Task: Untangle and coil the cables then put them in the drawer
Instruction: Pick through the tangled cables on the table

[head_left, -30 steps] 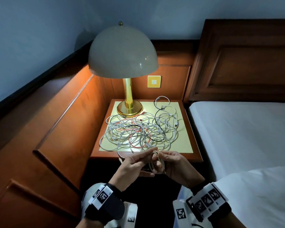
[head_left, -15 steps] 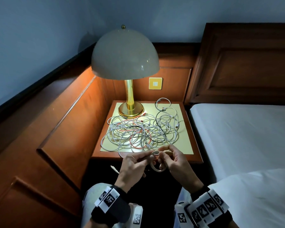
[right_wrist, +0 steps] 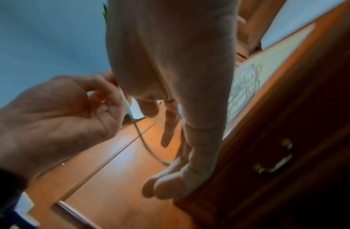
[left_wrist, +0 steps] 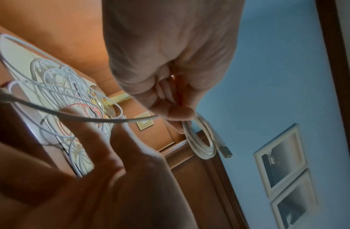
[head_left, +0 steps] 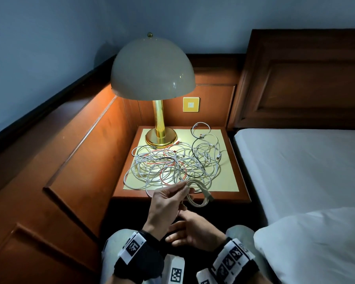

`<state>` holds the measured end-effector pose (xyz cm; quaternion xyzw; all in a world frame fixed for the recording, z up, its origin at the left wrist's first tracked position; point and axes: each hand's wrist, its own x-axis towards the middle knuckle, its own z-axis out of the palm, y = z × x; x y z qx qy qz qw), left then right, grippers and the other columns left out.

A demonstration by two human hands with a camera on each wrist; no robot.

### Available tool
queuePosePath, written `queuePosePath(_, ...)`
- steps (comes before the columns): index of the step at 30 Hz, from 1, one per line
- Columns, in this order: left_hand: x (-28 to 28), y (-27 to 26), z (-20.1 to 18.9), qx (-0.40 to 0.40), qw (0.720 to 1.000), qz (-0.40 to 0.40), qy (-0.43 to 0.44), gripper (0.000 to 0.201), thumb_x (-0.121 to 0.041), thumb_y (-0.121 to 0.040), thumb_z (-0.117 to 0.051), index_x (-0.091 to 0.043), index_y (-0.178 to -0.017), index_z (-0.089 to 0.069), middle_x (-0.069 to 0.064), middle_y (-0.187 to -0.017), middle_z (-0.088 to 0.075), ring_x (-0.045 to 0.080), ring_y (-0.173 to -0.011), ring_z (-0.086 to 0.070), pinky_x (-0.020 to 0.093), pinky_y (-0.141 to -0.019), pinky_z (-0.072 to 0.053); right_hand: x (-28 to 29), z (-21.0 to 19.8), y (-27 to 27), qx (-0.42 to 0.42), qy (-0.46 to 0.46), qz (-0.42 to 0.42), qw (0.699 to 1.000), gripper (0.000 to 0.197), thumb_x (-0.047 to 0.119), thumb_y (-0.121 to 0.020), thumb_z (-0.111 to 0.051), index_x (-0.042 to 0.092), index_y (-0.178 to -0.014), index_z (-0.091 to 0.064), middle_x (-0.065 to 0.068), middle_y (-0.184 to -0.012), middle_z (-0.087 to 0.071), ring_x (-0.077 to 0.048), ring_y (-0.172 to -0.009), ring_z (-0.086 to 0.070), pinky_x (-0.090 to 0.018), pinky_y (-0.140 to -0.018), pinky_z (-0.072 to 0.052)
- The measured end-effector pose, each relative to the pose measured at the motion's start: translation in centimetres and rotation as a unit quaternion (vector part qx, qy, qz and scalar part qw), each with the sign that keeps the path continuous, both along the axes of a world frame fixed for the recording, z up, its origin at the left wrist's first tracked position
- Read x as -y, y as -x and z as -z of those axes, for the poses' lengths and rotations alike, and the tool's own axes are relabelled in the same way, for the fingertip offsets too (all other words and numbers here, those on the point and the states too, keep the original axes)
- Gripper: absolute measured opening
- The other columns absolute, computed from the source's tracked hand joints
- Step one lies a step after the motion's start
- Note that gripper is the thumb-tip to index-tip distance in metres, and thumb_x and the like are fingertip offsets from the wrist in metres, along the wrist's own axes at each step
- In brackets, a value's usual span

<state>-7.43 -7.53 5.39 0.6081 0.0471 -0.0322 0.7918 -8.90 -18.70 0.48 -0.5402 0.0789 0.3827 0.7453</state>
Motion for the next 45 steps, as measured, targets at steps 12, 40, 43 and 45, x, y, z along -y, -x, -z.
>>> queuePosePath(12,-2.4,0.4,0.3,0.035,0.994,-0.029,-0.103,0.017,-0.008,-0.09,-0.073,-0.017,-0.102,-0.08,0.002,-0.091,-0.079,0.009,-0.07,-0.071,0.021,-0.065,-0.055,1.1,1.0,-0.9,0.02,-0.134,0.249,0.959,0.055,-0.02,-0.083,-0.056,0.016,-0.126,-0.056,-0.019,-0.101,-0.068,-0.027,-0.088,-0.069,-0.03,-0.076,-0.054)
queuePosePath(40,-1.8,1.2,1.7,0.061,0.953,-0.05,-0.292,0.018,-0.015,-0.088,-0.075,-0.018,-0.106,-0.079,-0.018,-0.095,-0.076,-0.009,-0.092,-0.07,0.015,-0.088,-0.055,2.5,-2.0,1.1,0.369,0.269,0.222,0.861,0.022,0.023,-0.081,-0.083,0.021,-0.084,-0.062,0.003,-0.069,-0.072,-0.009,-0.06,-0.068,-0.04,-0.063,-0.061)
queuePosePath(43,-1.4,1.3,1.8,0.067,0.948,-0.05,-0.308,0.018,-0.015,-0.087,-0.076,-0.017,-0.104,-0.079,-0.022,-0.095,-0.074,-0.012,-0.09,-0.068,0.016,-0.089,-0.055,2.4,-1.3,0.9,0.44,0.337,0.245,0.796,0.026,0.016,-0.083,-0.078,0.022,-0.095,-0.056,0.006,-0.072,-0.07,-0.005,-0.064,-0.068,-0.03,-0.063,-0.057)
queuePosePath(45,-1.2,1.3,1.7,0.071,0.945,-0.049,-0.316,0.016,-0.015,-0.087,-0.075,-0.017,-0.103,-0.079,-0.024,-0.094,-0.072,-0.013,-0.088,-0.068,0.014,-0.089,-0.055,2.4,-0.8,0.9,0.498,0.354,0.236,0.756,0.029,0.013,-0.084,-0.077,0.025,-0.102,-0.058,0.011,-0.084,-0.067,-0.004,-0.072,-0.066,-0.025,-0.066,-0.055)
